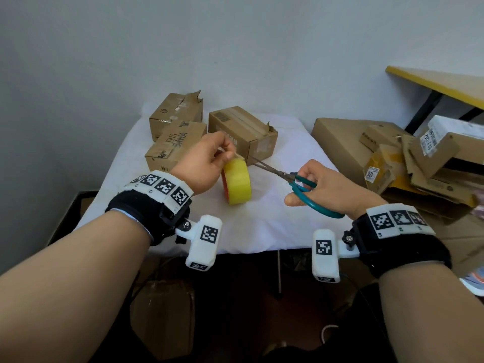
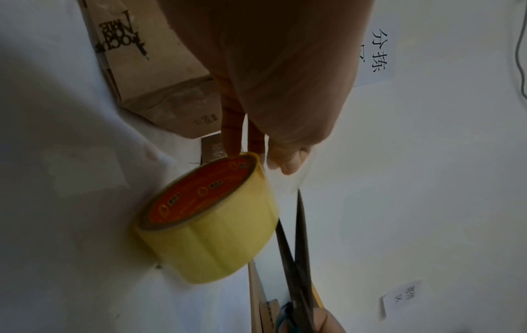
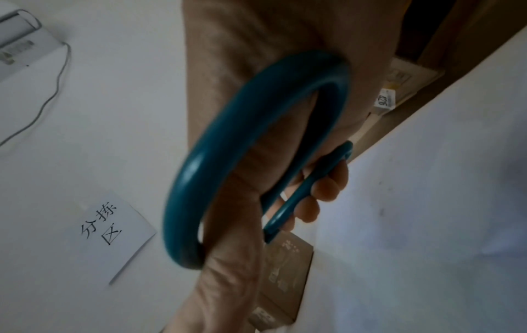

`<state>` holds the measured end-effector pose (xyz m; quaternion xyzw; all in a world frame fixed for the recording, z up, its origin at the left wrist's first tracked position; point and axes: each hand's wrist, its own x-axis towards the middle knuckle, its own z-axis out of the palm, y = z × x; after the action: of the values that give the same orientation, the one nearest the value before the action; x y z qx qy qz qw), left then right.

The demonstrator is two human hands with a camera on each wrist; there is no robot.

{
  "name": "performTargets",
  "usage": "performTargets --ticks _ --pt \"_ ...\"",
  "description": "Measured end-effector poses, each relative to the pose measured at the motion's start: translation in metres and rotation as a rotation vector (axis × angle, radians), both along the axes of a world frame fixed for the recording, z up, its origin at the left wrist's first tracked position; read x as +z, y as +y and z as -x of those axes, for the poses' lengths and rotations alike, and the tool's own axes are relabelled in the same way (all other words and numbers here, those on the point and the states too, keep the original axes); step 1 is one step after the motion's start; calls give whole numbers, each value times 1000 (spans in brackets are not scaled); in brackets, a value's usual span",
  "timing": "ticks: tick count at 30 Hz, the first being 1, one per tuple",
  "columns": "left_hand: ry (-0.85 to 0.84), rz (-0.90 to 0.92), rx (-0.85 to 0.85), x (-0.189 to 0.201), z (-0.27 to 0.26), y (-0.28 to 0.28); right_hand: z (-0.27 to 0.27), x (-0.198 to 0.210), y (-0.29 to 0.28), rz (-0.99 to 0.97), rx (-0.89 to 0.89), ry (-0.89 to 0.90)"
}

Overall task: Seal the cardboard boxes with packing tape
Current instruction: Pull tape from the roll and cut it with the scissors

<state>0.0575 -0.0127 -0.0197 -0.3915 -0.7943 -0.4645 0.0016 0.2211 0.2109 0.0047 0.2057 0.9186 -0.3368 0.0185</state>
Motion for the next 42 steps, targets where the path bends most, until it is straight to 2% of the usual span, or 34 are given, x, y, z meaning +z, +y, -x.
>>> performTargets --ticks 10,15,42 --pt "-123 49 -105 4 -6 -4 -5 15 -3 -163 42 32" --pt "-118 101 -148 6 -12 -3 -1 15 -13 -216 56 45" --pt "-215 79 -167 6 -14 -6 8 22 -21 -273 99 42"
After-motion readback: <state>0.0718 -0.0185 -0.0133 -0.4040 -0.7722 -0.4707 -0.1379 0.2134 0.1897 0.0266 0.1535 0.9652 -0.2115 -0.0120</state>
